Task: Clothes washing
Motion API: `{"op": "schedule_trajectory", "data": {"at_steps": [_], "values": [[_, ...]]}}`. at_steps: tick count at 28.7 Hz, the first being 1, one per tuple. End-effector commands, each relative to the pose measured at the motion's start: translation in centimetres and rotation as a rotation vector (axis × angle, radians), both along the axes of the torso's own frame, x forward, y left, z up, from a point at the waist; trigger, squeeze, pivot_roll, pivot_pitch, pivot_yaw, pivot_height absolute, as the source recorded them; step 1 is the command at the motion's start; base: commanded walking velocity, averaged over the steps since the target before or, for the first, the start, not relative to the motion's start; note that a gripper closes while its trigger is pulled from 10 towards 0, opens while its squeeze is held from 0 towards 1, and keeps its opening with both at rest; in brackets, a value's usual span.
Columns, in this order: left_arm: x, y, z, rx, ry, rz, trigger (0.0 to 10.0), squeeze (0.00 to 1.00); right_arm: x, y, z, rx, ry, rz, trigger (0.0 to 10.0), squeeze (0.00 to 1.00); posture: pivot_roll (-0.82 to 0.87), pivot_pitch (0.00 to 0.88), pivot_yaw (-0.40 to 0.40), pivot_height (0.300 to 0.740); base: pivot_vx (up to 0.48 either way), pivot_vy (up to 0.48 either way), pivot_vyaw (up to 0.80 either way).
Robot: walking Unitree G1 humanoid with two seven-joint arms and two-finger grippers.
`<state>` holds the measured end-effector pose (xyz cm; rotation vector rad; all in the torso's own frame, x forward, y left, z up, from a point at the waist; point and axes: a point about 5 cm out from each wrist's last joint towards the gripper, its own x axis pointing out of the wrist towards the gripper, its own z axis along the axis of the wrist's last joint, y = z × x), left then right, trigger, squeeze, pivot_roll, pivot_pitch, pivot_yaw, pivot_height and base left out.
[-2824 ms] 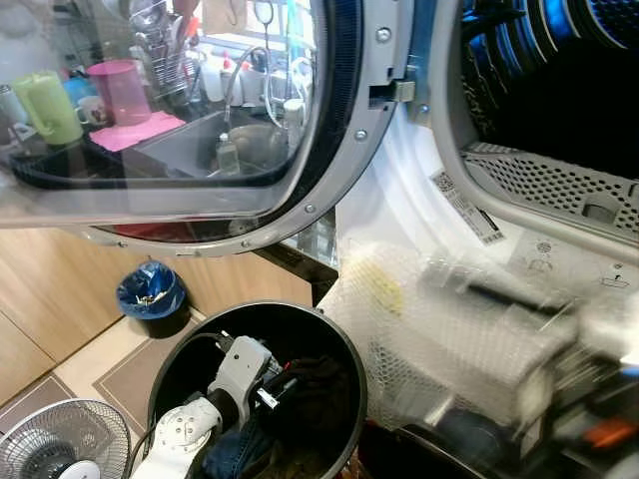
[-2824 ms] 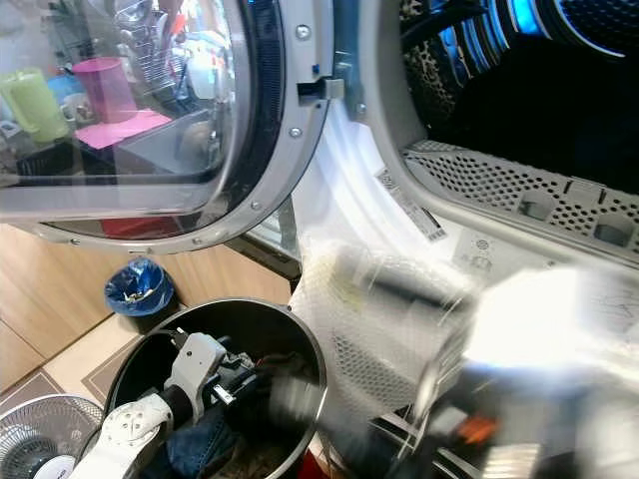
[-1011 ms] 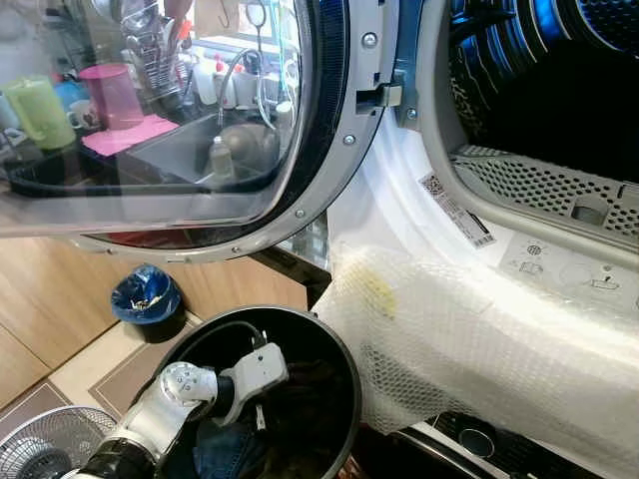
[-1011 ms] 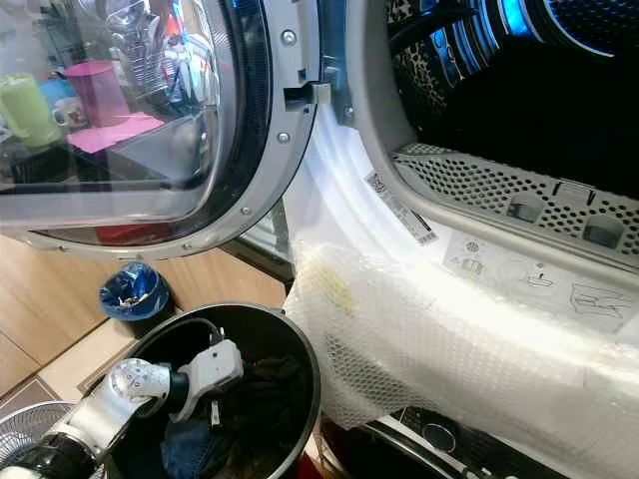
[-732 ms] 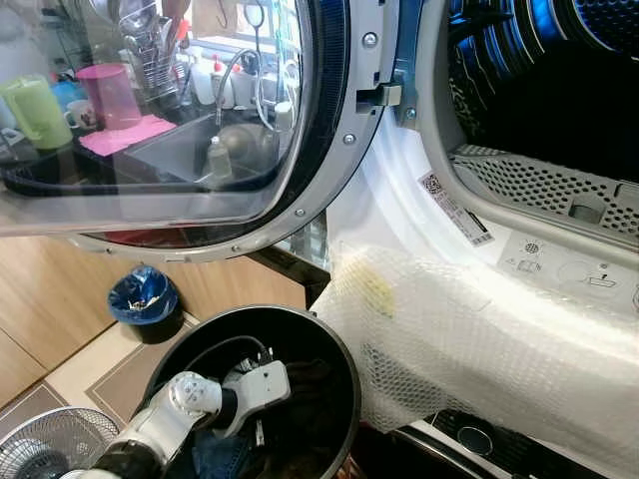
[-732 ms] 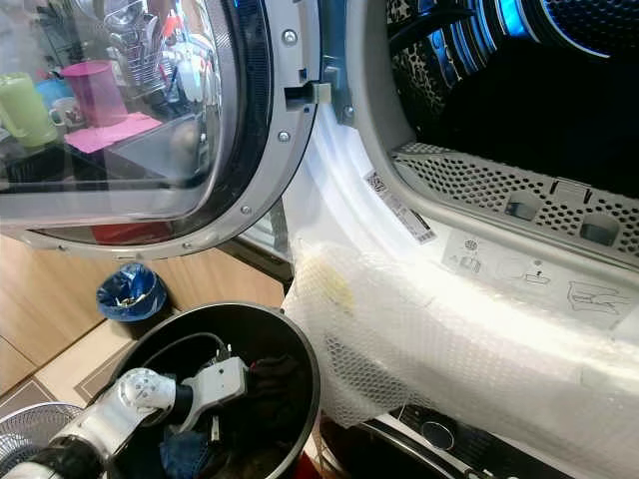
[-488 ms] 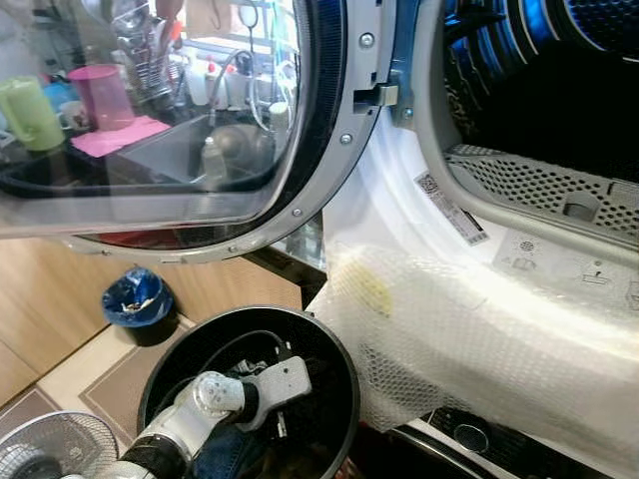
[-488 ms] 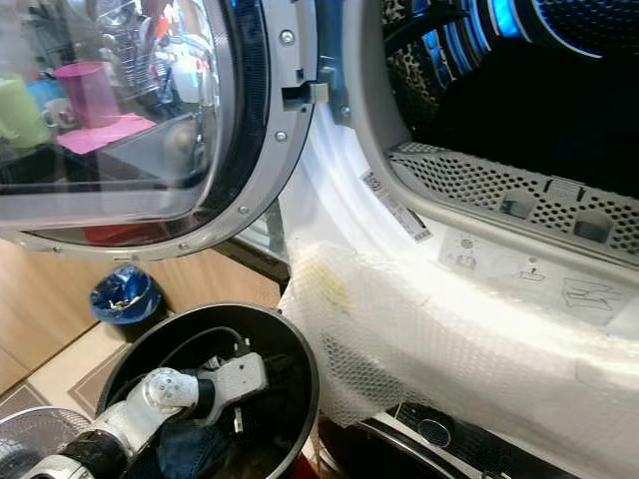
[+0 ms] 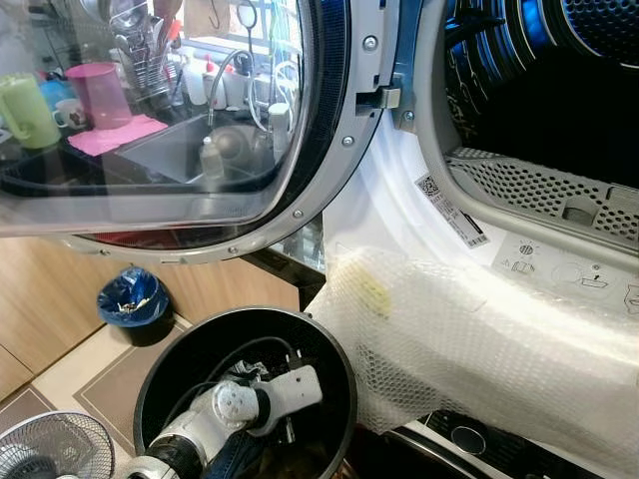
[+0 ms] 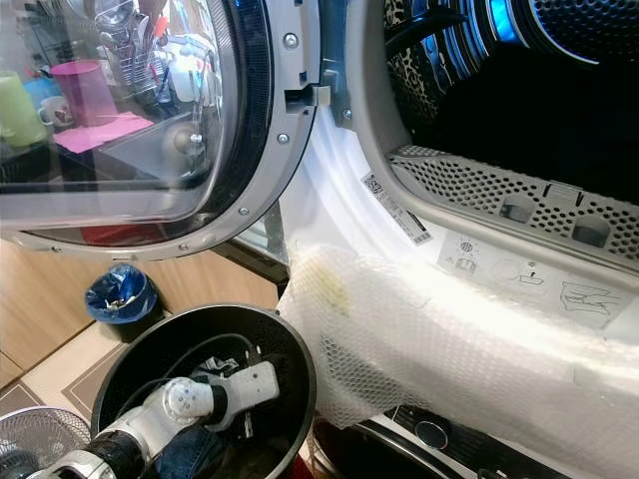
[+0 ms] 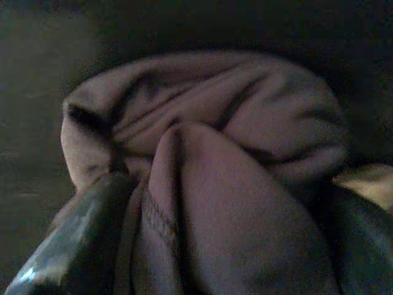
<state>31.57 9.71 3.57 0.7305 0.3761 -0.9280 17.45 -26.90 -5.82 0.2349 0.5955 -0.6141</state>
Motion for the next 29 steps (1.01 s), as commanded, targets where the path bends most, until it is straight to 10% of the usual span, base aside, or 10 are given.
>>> {"op": "schedule_trajectory", "data": {"at_steps": [1, 3, 5, 29], "values": [[0.2, 0.6, -0.3, 0.038, 0.007, 0.055, 10.0, 0.0, -0.4, 0.0, -0.2, 0.008, 0.014, -0.007, 10.0, 0.0, 0.02, 0.058, 0.011, 0.74, 0.0, 0.0, 0.0], [0.2, 0.6, -0.5, 0.035, 0.012, 0.075, 10.0, 0.0, -0.4, 0.0, -0.2, 0.008, 0.015, -0.006, 10.0, 0.0, 0.02, 0.061, 0.01, 0.74, 0.0, 0.0, 0.0], [0.2, 0.9, -0.9, 0.049, 0.017, 0.132, 0.0, 0.0, -0.4, 0.0, -0.2, 0.005, 0.016, -0.001, 10.0, 0.0, 0.01, 0.062, 0.006, 0.74, 0.0, 0.0, 0.0], [-0.3, 2.1, -2.2, 0.165, 0.107, 0.181, 0.0, 0.0, -0.1, -0.1, -0.1, 0.013, 0.019, 0.038, 10.0, 0.0, 0.01, 0.069, 0.015, 0.74, 0.0, 0.0, 0.0]]}}
